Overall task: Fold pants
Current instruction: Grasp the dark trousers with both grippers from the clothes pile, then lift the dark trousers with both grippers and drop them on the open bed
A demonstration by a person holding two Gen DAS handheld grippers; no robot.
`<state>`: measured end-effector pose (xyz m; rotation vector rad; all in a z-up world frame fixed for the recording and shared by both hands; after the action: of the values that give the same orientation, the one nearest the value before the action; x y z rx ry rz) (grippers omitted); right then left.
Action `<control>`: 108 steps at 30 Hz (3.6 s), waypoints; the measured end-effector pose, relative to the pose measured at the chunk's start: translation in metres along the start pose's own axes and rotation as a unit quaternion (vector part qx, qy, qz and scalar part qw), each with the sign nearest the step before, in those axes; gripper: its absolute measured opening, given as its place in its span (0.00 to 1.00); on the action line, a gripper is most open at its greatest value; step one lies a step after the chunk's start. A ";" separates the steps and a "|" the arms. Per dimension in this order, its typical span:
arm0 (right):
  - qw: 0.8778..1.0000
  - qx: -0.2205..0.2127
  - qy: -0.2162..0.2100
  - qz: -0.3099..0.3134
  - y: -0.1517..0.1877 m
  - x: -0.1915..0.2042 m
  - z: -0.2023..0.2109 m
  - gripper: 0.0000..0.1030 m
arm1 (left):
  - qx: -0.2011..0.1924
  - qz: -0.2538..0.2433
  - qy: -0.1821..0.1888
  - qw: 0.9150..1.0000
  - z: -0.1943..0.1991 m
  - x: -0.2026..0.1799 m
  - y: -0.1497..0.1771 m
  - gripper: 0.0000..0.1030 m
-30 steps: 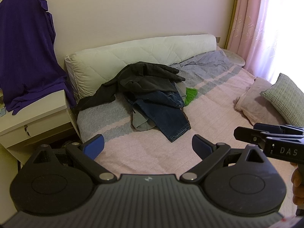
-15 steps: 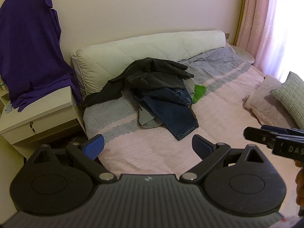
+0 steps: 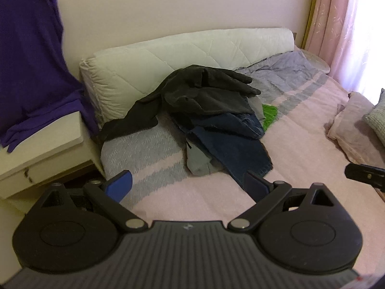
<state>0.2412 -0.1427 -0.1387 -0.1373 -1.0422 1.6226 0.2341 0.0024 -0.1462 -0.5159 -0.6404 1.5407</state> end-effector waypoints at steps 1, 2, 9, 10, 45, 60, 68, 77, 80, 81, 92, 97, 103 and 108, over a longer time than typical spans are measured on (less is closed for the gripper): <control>1.000 0.001 0.007 -0.006 -0.005 -0.002 -0.013 0.62 | 0.001 -0.004 0.005 1.000 -0.015 0.005 -0.009 0.93; 1.000 0.003 0.015 -0.011 -0.011 -0.004 -0.025 0.62 | 0.003 -0.007 0.009 1.000 -0.033 0.011 -0.020 0.93; 0.997 0.012 0.059 -0.048 -0.058 0.001 -0.135 0.62 | 0.017 -0.030 0.037 0.999 -0.137 0.040 -0.093 0.90; 0.997 0.011 0.062 -0.052 -0.066 0.003 -0.151 0.62 | 0.017 -0.037 0.041 0.998 -0.154 0.044 -0.106 0.90; 0.968 -0.011 -0.021 -0.251 -0.188 -0.042 -0.509 0.32 | 0.006 -0.277 0.179 0.944 -0.503 -0.008 -0.227 0.47; 0.967 -0.189 -0.033 -0.168 -0.242 -0.023 -0.371 0.00 | -0.124 -0.232 0.218 0.940 -0.348 -0.036 -0.288 0.07; 0.928 -0.346 -0.030 -0.134 -0.271 -0.012 -0.185 0.00 | -0.233 -0.240 0.306 0.891 -0.166 -0.101 -0.309 0.07; 0.869 -0.475 0.081 -0.111 -0.202 -0.020 0.073 0.00 | -0.258 -0.277 0.456 0.805 0.034 -0.224 -0.230 0.07; 0.846 -0.506 0.135 -0.104 -0.166 -0.026 0.164 0.00 | -0.254 -0.286 0.514 0.768 0.106 -0.270 -0.188 0.07; 0.839 -0.513 0.150 -0.102 -0.153 -0.026 0.189 0.00 | -0.249 -0.286 0.533 0.757 0.127 -0.285 -0.173 0.07; 0.841 -0.277 0.376 -0.272 0.050 -0.136 0.322 0.65 | -0.025 -0.354 0.593 0.723 0.214 -0.476 0.053 0.50; 0.815 -0.157 0.366 -0.420 0.216 -0.175 0.301 0.65 | 0.012 -0.429 0.481 0.764 0.152 -0.483 0.139 0.52; 0.772 -0.113 0.389 -0.490 0.313 -0.161 0.322 0.65 | 0.077 -0.466 0.415 0.778 0.097 -0.382 0.211 0.52; 0.752 -0.144 0.403 -0.502 0.323 -0.131 0.352 0.65 | 0.077 -0.485 0.409 0.769 0.107 -0.350 0.225 0.53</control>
<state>-0.1561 -0.4326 -0.2027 -0.3699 -0.4757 0.2996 0.0209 -0.3598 -0.2375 -0.5379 -0.0217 0.2782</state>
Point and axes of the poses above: each gripper's, at about its wrist camera, not at the fingertips, and z roughly against the way its jaws point, x to its left, y to its underside, the point moved 10 cm from there along -z, roughly the way its jaws point, and after that the axes turned 4 degrees about -y, right-handed, at the moved point
